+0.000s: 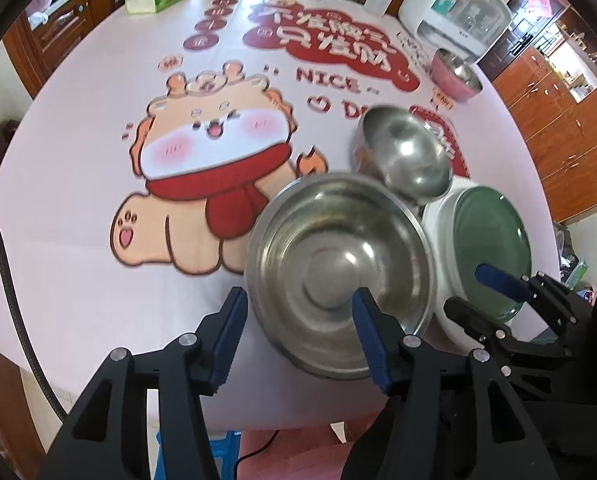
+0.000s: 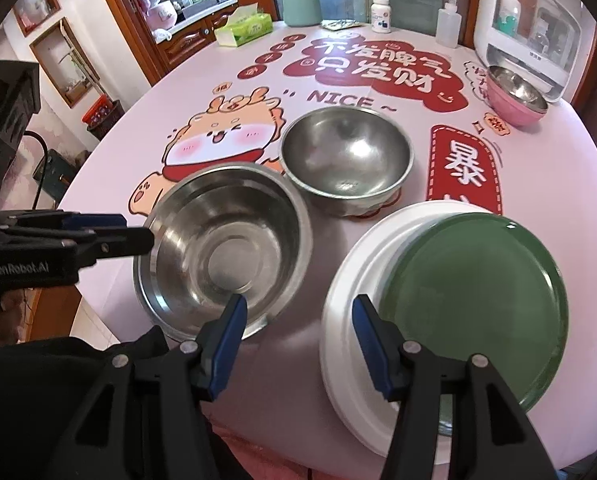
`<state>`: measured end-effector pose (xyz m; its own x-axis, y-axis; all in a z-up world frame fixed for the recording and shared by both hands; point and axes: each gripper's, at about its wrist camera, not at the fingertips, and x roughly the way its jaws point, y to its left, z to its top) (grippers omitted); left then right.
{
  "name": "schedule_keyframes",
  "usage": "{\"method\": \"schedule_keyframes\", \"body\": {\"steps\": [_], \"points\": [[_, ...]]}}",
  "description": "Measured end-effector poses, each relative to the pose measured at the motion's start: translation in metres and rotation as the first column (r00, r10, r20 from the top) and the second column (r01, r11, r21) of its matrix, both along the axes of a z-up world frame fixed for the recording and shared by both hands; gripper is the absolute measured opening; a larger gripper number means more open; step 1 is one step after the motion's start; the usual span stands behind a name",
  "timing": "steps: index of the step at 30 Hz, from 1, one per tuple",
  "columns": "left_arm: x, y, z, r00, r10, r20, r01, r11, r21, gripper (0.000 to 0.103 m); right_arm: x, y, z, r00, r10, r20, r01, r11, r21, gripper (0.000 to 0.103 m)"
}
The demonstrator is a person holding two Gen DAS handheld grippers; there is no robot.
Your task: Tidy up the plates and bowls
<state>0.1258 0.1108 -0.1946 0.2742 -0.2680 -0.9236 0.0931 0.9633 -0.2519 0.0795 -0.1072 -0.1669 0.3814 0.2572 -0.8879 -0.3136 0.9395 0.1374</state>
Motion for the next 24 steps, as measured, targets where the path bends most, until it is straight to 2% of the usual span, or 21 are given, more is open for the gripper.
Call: {"method": "schedule_keyframes", "body": {"steps": [4, 8, 12, 20, 24], "points": [[0.005, -0.012, 0.017, 0.999, -0.010, 0.038, 0.010, 1.000, -0.003, 0.056, 0.002, -0.016, 0.008, 0.999, -0.031, 0.025, 0.030, 0.999, 0.032, 0.055], [0.011, -0.030, 0.033, 0.997, -0.030, 0.073, 0.030, 1.000, -0.003, 0.061, 0.005, -0.036, 0.016, 0.996, -0.066, 0.055, 0.063, 0.996, 0.057, 0.062], [0.019, -0.055, 0.048, 0.994, -0.059, 0.096, 0.060, 0.998, -0.005, 0.062, 0.009, -0.059, 0.023, 0.992, -0.107, 0.067, 0.101, 0.992, 0.079, 0.063], [0.041, -0.106, 0.066, 0.989, -0.090, 0.115, 0.090, 0.996, 0.000, 0.064, 0.025, -0.109, 0.037, 0.985, -0.148, 0.089, 0.141, 0.987, 0.080, 0.065], [0.055, -0.134, 0.075, 0.987, -0.096, 0.131, 0.097, 0.995, 0.005, 0.068, 0.037, -0.136, 0.046, 0.981, -0.158, 0.113, 0.149, 0.985, 0.083, 0.068]]}}
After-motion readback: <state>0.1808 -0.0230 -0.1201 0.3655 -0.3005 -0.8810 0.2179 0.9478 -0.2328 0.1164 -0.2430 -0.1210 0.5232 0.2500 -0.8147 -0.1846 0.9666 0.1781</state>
